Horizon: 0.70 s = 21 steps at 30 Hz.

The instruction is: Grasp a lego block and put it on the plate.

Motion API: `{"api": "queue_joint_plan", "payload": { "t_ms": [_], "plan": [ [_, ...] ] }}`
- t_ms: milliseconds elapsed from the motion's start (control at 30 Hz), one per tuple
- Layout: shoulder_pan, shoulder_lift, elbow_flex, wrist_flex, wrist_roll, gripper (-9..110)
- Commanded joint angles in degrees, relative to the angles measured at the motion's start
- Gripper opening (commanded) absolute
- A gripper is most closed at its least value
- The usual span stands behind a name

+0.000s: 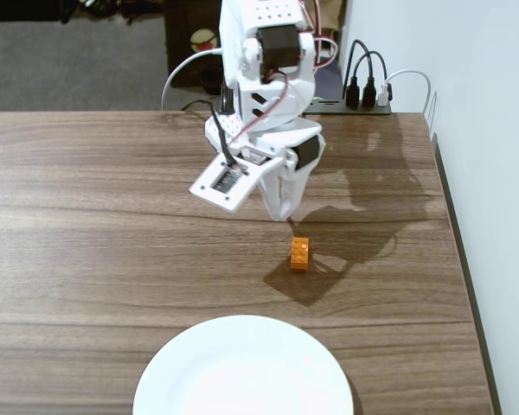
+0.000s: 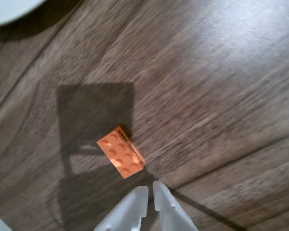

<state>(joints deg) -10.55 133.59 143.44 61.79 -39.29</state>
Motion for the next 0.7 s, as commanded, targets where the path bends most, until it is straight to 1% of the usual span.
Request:
{"api": "queue_joint_plan", "payload": {
  "t_ms": [0,233,400,667],
  "plan": [
    [-1.49,-2.2,-4.92,1.23,-1.49,1],
    [-2.11,-8.61,-14.59,6.77,-7.29,1],
    [-1.49,-12.3,-19.42,11.95,-15.64,1],
    [-0.44,-14.33,-20.04,15.64,-30.41,1]
  ]
}}
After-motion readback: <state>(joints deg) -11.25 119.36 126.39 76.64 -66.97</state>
